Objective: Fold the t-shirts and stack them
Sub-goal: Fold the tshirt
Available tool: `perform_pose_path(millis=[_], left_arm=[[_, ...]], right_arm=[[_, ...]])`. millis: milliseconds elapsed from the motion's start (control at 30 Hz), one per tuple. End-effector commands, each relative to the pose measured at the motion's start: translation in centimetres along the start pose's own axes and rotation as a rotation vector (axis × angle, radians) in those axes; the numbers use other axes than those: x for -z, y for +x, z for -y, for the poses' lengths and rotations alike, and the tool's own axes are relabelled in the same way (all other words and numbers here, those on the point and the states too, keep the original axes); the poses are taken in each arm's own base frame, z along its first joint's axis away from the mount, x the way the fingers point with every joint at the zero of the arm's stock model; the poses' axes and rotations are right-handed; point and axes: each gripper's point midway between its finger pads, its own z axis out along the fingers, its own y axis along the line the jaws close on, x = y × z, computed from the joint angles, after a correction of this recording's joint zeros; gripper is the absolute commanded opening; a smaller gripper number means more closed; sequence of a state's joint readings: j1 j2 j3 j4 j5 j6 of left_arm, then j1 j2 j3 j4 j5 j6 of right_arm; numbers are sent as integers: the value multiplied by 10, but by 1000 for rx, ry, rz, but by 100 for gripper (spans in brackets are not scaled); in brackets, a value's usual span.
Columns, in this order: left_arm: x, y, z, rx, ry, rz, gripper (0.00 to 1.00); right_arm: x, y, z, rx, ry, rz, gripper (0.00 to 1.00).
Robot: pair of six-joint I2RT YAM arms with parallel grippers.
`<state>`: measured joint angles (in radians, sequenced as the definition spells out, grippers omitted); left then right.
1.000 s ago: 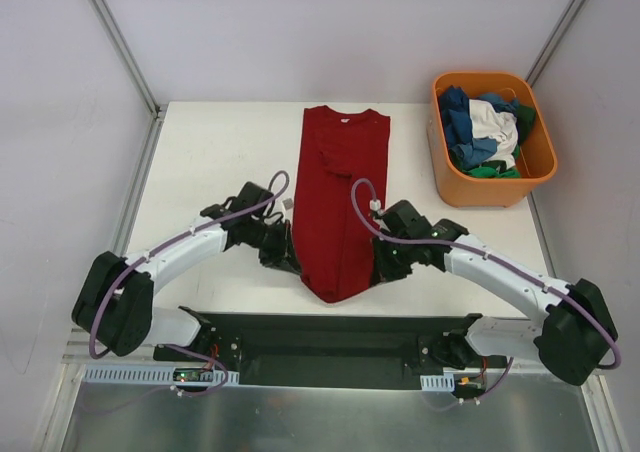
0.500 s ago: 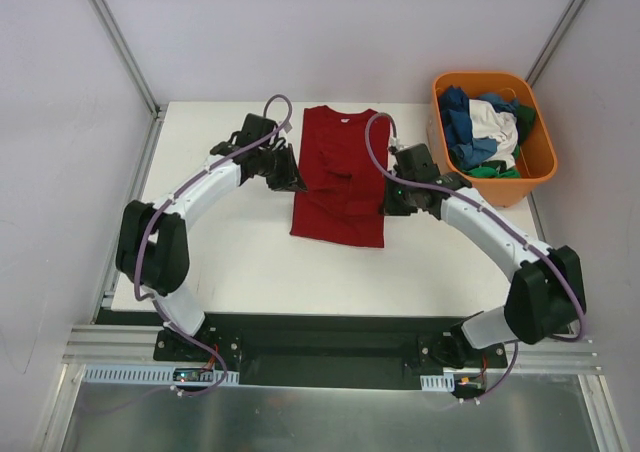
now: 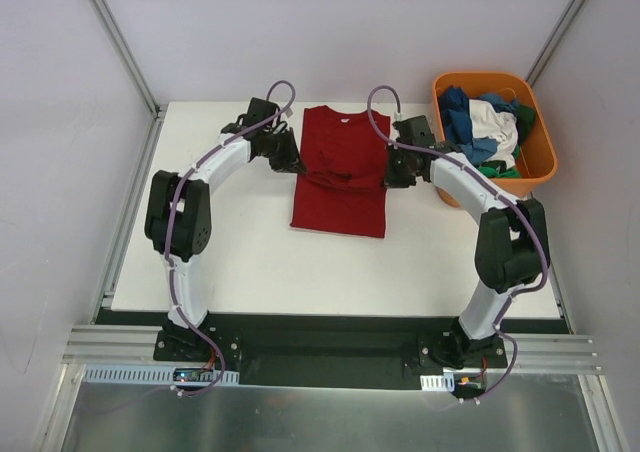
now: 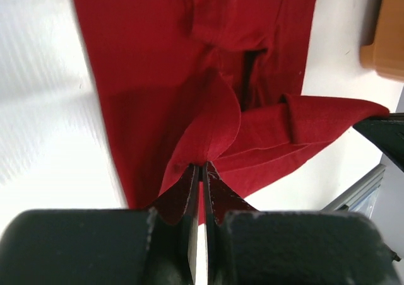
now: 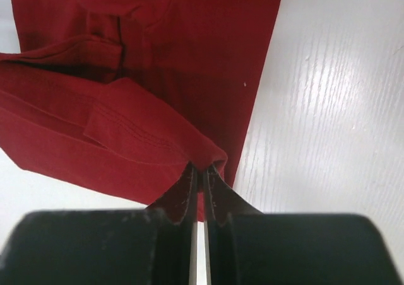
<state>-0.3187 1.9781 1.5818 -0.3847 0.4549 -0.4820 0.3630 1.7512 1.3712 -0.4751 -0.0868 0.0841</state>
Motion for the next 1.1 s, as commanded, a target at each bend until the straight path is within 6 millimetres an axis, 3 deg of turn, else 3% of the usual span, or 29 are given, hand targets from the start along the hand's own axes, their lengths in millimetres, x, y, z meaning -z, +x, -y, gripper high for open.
perform_pose_path(millis=[0,233,500,600,633,700,733,767,833,900,933,967,1000,1033,1067], left_arm=[[4,-29,18,-79,78,45,0],[-13,-40,3,-51,75,32,0],[-35,-53,-15,19,71,18,0],[-40,-55,-18,23,70,14,16],[-39,-55,-18,23,73,15,33],[-36,-53,-13,15,91,8,58],[-28,-56,-7,6,97,23,66],[-24,-57,-6,1,92,33,99],[-12,-61,-3,-8,67,68,99],[-4,-58,-1,-13,63,75,99],[7,-60,6,-22,71,93,99],[12,-57,7,-23,68,97,99],[12,-48,1,-6,52,81,99],[24,-49,3,-12,34,113,99],[23,-35,-7,14,4,92,99]], right_arm=[[1,-28,-2,-2,-34,44,1],[-11,-32,10,-36,-36,22,1],[-44,-39,16,-56,-52,-16,5],[-48,-45,19,-83,-65,-21,15],[-48,-48,19,-86,-72,-17,27],[-42,-55,15,-97,-91,-5,46],[-38,-54,13,-105,-102,-16,72],[-31,-57,7,-102,-126,-10,83],[-24,-55,2,-101,-153,-7,97],[-8,-54,-8,-83,-198,15,97],[-8,-40,-7,-83,-197,-6,97],[3,-40,-19,-59,-231,20,97],[3,-32,-23,-48,-244,9,97],[1,-21,-27,-35,-263,0,97],[3,-13,-41,-11,-295,-10,97]])
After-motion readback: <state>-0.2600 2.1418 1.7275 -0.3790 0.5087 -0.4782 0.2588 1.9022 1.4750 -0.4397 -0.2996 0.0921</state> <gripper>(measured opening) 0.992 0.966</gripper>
